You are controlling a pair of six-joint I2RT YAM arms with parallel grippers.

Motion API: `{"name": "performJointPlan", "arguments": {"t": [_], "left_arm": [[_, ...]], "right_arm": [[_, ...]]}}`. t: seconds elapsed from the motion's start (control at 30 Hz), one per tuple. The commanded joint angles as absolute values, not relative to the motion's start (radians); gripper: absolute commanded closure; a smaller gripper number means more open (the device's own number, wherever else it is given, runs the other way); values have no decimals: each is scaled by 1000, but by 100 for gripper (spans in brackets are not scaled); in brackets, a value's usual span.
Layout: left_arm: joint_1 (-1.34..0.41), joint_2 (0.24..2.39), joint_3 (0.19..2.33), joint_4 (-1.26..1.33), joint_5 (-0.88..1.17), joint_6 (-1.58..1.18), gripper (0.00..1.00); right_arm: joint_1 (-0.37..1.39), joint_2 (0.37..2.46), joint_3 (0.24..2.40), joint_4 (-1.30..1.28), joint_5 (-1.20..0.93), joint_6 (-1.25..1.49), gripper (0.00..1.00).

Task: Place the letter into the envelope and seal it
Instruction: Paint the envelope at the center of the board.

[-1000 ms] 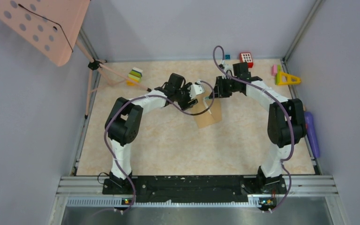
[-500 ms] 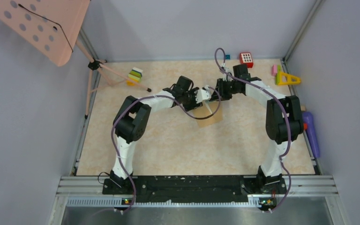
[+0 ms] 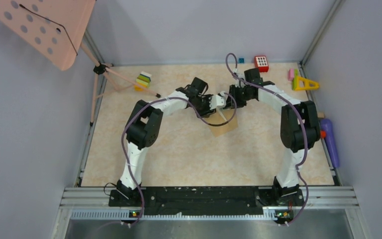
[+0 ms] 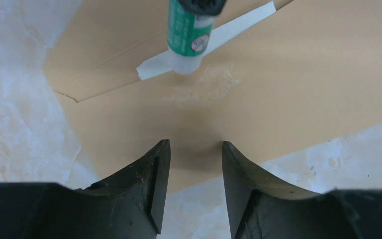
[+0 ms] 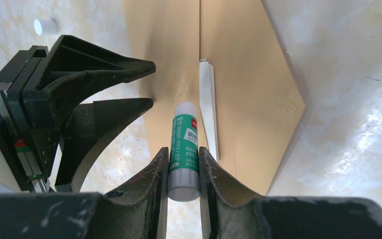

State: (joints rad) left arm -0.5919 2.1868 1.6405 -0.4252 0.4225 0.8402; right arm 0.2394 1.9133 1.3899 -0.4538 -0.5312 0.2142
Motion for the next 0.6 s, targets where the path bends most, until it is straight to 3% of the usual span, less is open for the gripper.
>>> {"name": "performJointPlan", "arguments": {"t": [0.0, 0.57], "left_arm": [[-596, 2222, 1707, -558, 508, 882, 51], [-600, 2256, 1744, -607, 512, 871, 52]], "right_arm": [[283, 1942, 1457, -465, -477, 233, 100], [324, 1923, 1459, -506, -447, 231, 100]]}}
